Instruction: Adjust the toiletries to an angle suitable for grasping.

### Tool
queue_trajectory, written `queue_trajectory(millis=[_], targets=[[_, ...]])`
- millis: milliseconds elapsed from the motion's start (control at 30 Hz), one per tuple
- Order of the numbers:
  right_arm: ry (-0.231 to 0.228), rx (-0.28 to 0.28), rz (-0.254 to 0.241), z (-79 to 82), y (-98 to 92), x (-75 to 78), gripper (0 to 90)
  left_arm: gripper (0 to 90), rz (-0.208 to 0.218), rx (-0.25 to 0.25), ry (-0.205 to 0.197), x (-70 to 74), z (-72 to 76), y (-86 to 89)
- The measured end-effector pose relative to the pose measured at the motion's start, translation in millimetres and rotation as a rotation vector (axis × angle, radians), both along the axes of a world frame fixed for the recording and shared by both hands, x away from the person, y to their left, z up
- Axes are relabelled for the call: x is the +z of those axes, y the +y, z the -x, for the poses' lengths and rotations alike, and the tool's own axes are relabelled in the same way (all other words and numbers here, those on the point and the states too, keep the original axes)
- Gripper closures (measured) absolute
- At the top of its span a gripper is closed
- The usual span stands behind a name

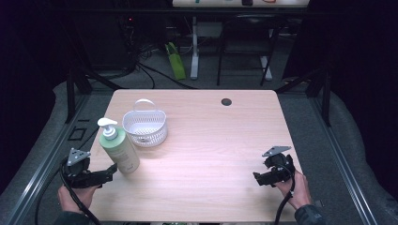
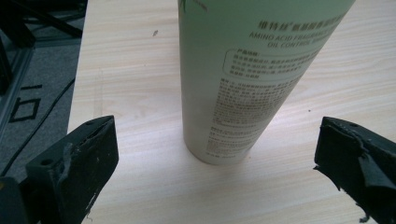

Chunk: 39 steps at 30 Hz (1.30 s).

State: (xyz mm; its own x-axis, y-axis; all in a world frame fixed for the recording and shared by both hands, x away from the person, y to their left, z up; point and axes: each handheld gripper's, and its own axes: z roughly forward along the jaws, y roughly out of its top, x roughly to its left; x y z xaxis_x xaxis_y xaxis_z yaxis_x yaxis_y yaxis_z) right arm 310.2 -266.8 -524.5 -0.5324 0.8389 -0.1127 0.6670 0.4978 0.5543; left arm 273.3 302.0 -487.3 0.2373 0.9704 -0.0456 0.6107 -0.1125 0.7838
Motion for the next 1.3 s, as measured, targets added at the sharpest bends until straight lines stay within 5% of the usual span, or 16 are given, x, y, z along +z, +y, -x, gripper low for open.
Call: queue_trajectory(millis=[667, 1300], targets=[[-0.001, 0.015, -0.003, 0.8, 3.0, 0.9, 6.9, 0.0, 0.023, -0.01, -0.104, 15.9, -1.5, 1.8], [0.013, 0.015, -0.003, -0.4, 3.8, -1.2, 6.9, 0.0, 0.022, -0.083, -0.188, 21.4, -32.0, -16.1]])
